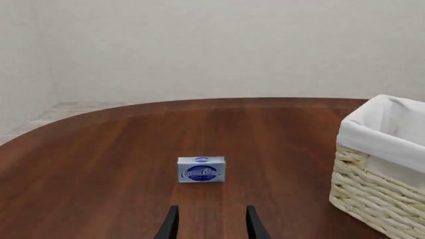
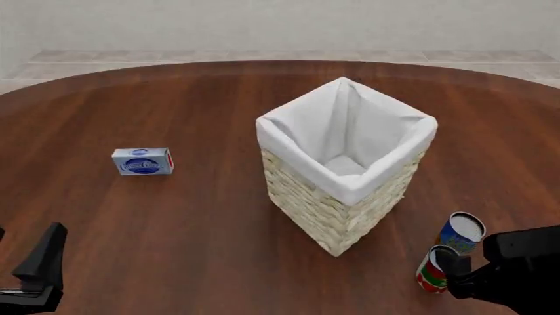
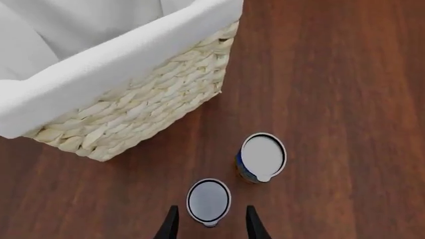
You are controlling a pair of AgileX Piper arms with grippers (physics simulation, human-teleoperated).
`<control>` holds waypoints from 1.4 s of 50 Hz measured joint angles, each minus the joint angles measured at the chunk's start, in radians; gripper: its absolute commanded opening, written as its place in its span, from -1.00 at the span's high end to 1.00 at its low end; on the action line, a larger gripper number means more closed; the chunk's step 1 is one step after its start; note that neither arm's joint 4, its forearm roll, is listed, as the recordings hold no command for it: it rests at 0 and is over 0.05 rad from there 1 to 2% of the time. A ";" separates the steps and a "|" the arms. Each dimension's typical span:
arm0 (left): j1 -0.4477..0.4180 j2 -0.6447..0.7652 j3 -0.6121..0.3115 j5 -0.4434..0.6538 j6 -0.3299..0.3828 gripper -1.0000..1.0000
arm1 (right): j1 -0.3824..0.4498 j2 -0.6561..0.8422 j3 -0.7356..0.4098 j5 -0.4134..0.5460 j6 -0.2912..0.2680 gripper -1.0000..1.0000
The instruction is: Pick up the tomato sauce, and put it in the basket.
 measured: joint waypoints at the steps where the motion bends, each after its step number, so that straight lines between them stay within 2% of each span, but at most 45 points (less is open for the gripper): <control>1: 0.000 0.000 0.000 0.000 0.000 -1.00 | 0.000 0.007 0.004 -0.010 0.001 -1.00; 31: 0.000 0.000 0.000 0.000 0.000 -1.00 | 0.016 0.276 0.074 -0.306 0.018 -1.00; 62: 0.000 0.000 0.000 0.000 0.000 -1.00 | 0.018 0.444 0.109 -0.457 0.024 -1.00; 63: 0.000 0.000 0.000 0.000 0.000 -1.00 | 0.019 0.447 0.110 -0.460 0.025 1.00; 70: 0.000 0.000 0.000 0.000 0.000 -1.00 | 0.023 0.451 0.110 -0.464 0.017 1.00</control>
